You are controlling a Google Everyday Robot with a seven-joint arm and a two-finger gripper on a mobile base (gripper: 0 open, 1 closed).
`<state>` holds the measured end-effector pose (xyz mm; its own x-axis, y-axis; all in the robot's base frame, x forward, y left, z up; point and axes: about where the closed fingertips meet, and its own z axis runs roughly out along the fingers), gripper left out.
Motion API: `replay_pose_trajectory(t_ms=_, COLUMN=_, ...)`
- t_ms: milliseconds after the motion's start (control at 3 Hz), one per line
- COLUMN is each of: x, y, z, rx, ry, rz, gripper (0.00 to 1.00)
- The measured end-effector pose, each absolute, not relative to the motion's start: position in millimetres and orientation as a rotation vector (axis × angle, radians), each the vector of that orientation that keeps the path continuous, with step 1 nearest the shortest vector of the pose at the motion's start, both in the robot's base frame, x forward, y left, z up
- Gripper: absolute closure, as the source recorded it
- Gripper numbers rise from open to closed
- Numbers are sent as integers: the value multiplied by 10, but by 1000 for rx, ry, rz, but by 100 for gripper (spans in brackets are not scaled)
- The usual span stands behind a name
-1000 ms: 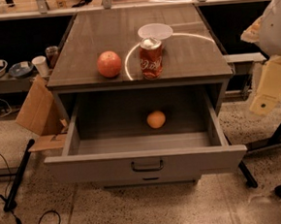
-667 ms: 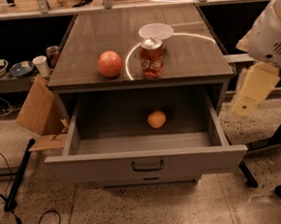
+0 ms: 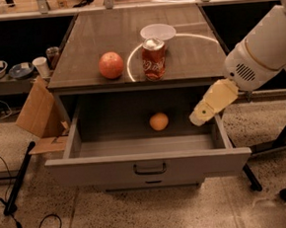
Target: Pick orange from top drawer and place on counter
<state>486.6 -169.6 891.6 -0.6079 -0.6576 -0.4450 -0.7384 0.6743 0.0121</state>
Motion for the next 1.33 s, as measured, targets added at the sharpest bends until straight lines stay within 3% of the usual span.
replay_pose_trajectory(t_ms=667, x=5267, y=-1240, z=8515, rx=-828, ry=2518, rz=435, gripper=0)
replay_pose_trajectory(t_ms=1333, x=5528, y=-1122, z=7960, rx=-744, ry=2527, rz=484, gripper=0)
